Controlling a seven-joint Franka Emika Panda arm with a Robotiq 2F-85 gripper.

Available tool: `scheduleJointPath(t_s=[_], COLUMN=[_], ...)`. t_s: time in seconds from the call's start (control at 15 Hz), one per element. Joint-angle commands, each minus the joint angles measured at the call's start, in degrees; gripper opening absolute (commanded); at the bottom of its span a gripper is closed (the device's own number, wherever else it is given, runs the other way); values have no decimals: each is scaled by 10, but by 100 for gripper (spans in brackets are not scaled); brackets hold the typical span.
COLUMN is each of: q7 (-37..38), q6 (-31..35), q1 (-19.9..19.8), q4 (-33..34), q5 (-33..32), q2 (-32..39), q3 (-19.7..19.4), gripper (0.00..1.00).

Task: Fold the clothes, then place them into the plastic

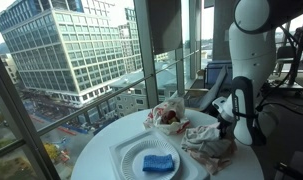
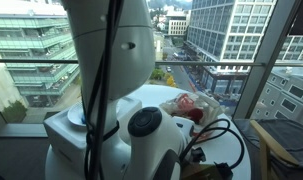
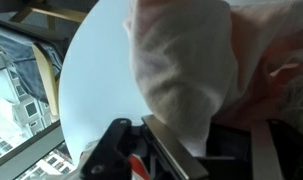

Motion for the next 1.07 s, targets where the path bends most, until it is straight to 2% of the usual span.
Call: scheduleJointPath(t_s=[0.0, 0.4, 0.67, 0.8, 1.0], q7=[-17, -13, 24, 39, 42], q6=[48, 51, 8, 2, 22], q1=[-29, -138, -193, -208, -206], q4=[-54, -105, -93, -67, -20], q5=[-69, -309, -450, -482, -454], q2=[-53, -118, -119, -97, -71], q3=[40, 122, 148, 159, 173], gripper=[2, 1, 1, 2, 3])
